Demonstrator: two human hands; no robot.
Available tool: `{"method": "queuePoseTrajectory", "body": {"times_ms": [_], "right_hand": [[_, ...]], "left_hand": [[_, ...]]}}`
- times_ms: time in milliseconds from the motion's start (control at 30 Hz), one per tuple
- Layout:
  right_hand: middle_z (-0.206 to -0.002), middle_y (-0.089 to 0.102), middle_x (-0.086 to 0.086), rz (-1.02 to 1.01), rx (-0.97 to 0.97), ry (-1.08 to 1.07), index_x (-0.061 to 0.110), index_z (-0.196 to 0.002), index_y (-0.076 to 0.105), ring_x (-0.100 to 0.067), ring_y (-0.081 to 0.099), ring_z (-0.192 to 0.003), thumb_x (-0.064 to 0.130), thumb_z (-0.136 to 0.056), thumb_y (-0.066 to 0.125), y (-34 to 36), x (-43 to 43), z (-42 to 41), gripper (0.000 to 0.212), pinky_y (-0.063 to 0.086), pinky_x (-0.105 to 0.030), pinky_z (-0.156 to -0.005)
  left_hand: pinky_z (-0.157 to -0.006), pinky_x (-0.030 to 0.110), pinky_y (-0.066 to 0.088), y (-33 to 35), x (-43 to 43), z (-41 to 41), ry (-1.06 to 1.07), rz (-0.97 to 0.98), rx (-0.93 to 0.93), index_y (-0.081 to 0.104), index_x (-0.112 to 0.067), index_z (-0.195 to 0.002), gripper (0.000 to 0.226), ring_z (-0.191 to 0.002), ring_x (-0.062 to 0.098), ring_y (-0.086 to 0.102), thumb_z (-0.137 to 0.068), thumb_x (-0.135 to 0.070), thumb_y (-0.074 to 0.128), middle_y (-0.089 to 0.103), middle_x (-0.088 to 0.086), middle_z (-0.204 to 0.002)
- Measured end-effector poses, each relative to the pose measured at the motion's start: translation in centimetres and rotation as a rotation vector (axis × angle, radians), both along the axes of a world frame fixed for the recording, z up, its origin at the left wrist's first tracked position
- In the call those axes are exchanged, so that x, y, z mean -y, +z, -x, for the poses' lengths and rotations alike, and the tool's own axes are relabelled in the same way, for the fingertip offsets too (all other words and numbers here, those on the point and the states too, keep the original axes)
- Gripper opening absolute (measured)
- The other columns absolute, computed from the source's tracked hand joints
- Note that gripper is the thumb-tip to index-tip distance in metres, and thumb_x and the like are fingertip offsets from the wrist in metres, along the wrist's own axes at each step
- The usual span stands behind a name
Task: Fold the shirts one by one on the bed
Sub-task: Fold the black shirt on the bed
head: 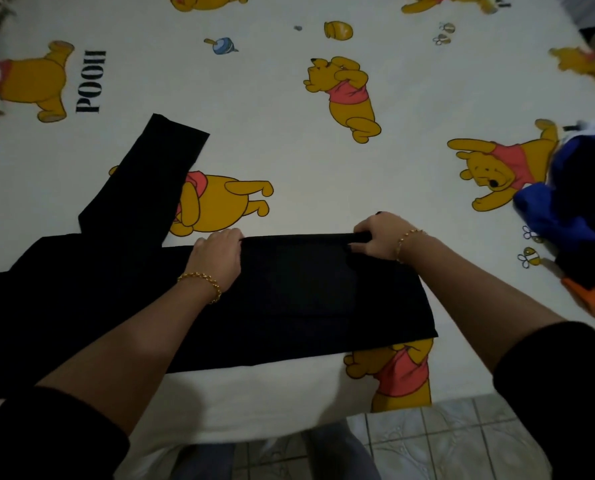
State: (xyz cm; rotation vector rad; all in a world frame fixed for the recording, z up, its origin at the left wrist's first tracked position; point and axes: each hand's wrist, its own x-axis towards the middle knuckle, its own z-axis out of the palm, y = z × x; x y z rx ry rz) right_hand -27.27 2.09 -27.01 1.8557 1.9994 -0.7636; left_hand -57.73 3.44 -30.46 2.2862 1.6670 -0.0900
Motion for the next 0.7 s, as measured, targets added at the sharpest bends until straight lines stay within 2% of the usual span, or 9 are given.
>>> {"method": "queuePoseTrajectory", "body": {"times_ms": [67, 200, 300, 367, 433, 533, 600, 700], "right_hand": [[-0.098, 0.066, -0.006, 0.005, 0.012, -0.034, 0.016, -0.105, 0.065, -0.023, 0.057, -0.092, 0.048, -0.09, 0.054, 0.5, -0.5, -1.0, 0.036, 0.042, -0.029, -0.078], [-0.104, 0.064, -0.007, -0.094, 0.049, -0.086, 0.015, -0.111, 0.062, -0.025, 0.058, -0.097, 0.042, -0.094, 0.05, 1.2, -0.7, -2.6, 0.034, 0.042, -0.031, -0.081], [-0.114, 0.061, -0.007, -0.228, 0.216, 0.005, 0.017, -0.119, 0.054, -0.026, 0.055, -0.104, 0.026, -0.096, 0.045, 0.6, 0.2, -3.2, 0.027, 0.041, -0.036, -0.088], [-0.125, 0.054, -0.007, -0.282, 0.279, 0.005, 0.015, -0.128, 0.047, -0.025, 0.048, -0.117, 0.014, -0.089, 0.048, -0.2, 1.2, -2.9, 0.039, 0.037, -0.038, -0.099], [-0.137, 0.046, -0.009, -0.365, 0.23, -0.097, 0.01, -0.135, 0.04, -0.026, 0.038, -0.13, 0.011, -0.087, 0.046, -0.8, 2.5, -1.6, 0.049, 0.029, -0.042, -0.109], [-0.152, 0.03, -0.013, -0.484, 0.094, -0.139, 0.004, -0.145, 0.03, -0.027, 0.023, -0.143, 0.018, -0.092, 0.039, -2.1, 5.2, 2.3, 0.056, 0.021, -0.048, -0.116], [-0.157, 0.02, -0.011, -0.491, 0.004, -0.105, 0.006, -0.149, 0.024, -0.024, 0.015, -0.146, 0.029, -0.094, 0.034, -3.4, 7.1, 5.2, 0.061, 0.016, -0.049, -0.117], [-0.16, 0.007, -0.004, -0.399, -0.012, -0.046, 0.012, -0.152, 0.012, -0.017, 0.001, -0.147, 0.045, -0.096, 0.022, -5.6, 9.6, 6.8, 0.066, 0.008, -0.051, -0.119]], "left_hand": [[-0.087, 0.039, 0.036, 0.1, 0.1, -0.1, 0.019, -0.01, 0.01, 0.052, -0.013, -0.108, 0.018, -0.093, 0.027, 0.057, -0.098, -0.014, 0.037, 0.063, 0.007, -0.1], [-0.084, 0.038, 0.036, 0.4, 0.1, 0.1, 0.045, -0.019, 0.004, 0.051, -0.012, -0.107, 0.017, -0.082, 0.029, 0.06, -0.099, -0.014, 0.036, 0.067, 0.01, -0.09], [-0.091, 0.04, 0.038, 0.5, 0.3, -0.5, 0.088, -0.022, 0.056, 0.053, -0.013, -0.114, 0.02, -0.094, 0.026, 0.061, -0.098, -0.016, 0.042, 0.066, 0.008, -0.101], [-0.101, 0.041, 0.035, 0.4, 0.8, -1.1, 0.107, -0.076, 0.092, 0.051, -0.013, -0.124, 0.029, -0.109, 0.023, 0.056, -0.096, -0.016, 0.047, 0.061, 0.005, -0.115], [-0.11, 0.045, 0.029, 0.1, 1.7, -1.7, 0.07, -0.151, 0.102, 0.046, -0.011, -0.133, 0.04, -0.122, 0.022, 0.048, -0.093, -0.017, 0.05, 0.055, 0.007, -0.128], [-0.114, 0.05, 0.018, -0.4, 3.7, -2.8, -0.025, -0.171, 0.105, 0.037, -0.01, -0.142, 0.051, -0.139, 0.023, 0.032, -0.093, -0.019, 0.048, 0.038, 0.008, -0.148], [-0.112, 0.05, 0.015, -1.2, 5.3, -3.4, -0.093, -0.142, 0.072, 0.029, -0.014, -0.146, 0.055, -0.142, 0.023, 0.023, -0.094, -0.025, 0.04, 0.026, 0.007, -0.154], [-0.11, 0.049, 0.017, -2.7, 7.4, -3.0, -0.176, -0.075, -0.008, 0.022, -0.023, -0.148, 0.057, -0.141, 0.026, 0.026, -0.092, -0.034, 0.026, 0.024, 0.007, -0.154]]}}
